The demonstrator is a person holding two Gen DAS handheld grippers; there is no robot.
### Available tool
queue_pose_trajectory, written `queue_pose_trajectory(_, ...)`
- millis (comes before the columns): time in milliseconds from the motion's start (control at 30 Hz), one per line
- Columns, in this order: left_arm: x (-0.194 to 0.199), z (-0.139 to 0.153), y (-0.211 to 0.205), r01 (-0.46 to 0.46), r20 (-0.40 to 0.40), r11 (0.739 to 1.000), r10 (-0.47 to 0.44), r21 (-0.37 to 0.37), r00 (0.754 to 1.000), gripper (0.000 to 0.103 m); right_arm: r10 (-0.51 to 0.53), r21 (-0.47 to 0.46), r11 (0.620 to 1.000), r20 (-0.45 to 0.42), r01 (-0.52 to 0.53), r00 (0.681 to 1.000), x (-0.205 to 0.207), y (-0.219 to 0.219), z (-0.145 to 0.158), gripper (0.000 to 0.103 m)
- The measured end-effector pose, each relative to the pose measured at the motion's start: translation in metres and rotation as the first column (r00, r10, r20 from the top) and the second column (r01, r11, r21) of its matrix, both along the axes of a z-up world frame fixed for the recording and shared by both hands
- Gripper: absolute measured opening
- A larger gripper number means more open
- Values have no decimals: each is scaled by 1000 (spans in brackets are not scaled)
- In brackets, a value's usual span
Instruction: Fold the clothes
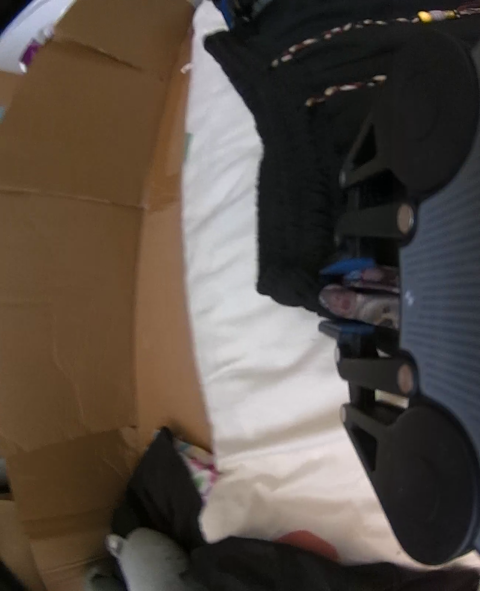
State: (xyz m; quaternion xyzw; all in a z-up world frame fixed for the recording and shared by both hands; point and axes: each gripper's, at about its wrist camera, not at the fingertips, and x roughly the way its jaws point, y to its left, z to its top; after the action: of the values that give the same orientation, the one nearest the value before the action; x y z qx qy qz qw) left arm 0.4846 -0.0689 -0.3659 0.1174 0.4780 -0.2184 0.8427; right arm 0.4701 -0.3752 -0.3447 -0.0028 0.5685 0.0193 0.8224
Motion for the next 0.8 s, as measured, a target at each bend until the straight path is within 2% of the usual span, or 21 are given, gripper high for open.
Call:
queue_pose_trajectory(33, 2, 2, 4, -10, -22, 1000, 10, -19, 1000, 67, -11, 6, 1000, 16, 11, 1000, -1, -3, 2, 41)
queue_pose_trajectory(67, 3, 5, 9, -15, -34, 999, 14, -43, 999, 73, -25, 16, 1000, 36, 24, 999, -2, -6, 5, 46)
queue_pose_trajectory(200, -2, 18, 26, -36, -16, 996, 35, -86, 999, 73, -58, 147, 988, 101, 43, 993, -14, -24, 24, 52)
queue_pose_trajectory(333, -9, 26, 39, -68, -36, 990, 64, -124, 997, 73, -75, 203, 978, 151, 43, 986, -29, -35, 49, 54)
queue_pose_trajectory(500, -14, 31, 41, -64, -34, 993, 61, -100, 998, 72, -58, 251, 968, 186, 9, 981, -43, -48, 69, 55)
queue_pose_trajectory(600, -25, 43, 44, -86, -18, 992, 84, -98, 996, 72, -91, 273, 961, 188, 37, 978, -60, -57, 81, 55)
queue_pose_trajectory(700, -43, 58, 54, -130, -18, 983, 129, -132, 991, 73, -132, 310, 949, 195, 66, 972, -87, -62, 92, 55)
queue_pose_trajectory(800, -68, 69, 61, -138, -15, 982, 137, -130, 990, 73, -108, 321, 946, 214, 34, 971, -123, -59, 100, 55)
